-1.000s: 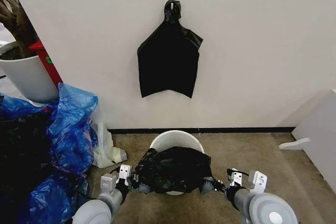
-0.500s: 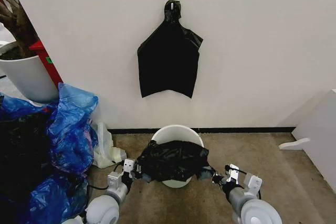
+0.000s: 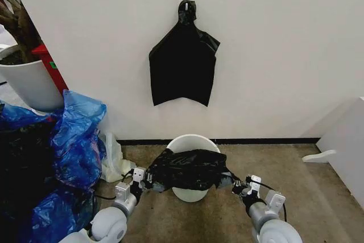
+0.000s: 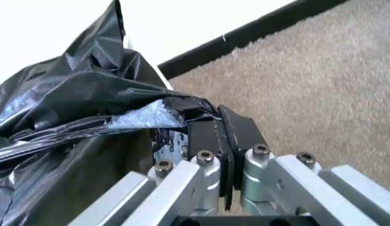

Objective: Place the garbage bag over the trash bin.

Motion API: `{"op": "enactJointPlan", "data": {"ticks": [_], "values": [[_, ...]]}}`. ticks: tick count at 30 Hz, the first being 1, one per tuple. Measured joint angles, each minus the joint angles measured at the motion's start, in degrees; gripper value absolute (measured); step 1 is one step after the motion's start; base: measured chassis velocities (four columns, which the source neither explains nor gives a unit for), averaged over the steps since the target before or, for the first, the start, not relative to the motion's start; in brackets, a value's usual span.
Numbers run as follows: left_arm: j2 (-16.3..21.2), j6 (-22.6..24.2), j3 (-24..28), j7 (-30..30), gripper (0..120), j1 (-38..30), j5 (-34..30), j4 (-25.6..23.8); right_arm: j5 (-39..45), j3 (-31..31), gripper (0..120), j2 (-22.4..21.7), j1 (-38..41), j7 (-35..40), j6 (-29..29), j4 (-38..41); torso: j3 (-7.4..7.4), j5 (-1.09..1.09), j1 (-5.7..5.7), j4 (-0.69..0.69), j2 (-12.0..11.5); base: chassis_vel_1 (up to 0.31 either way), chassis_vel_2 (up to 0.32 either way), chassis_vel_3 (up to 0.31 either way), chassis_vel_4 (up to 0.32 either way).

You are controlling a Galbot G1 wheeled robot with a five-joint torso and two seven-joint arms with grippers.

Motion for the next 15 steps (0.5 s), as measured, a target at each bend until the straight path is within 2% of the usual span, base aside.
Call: {"op": "enactJointPlan", "data": {"ticks": [15], "values": [[-0.3, 0.0, -0.2, 0.7, 0, -1.0, -0.6, 0.3, -1.0, 0.8, 0, -0.2, 0.1, -2.7, 1.6, -1.4, 0.0, 0.0, 0.0, 0.0, 0.0, 0.0, 0.0, 0.0, 0.0]]}}
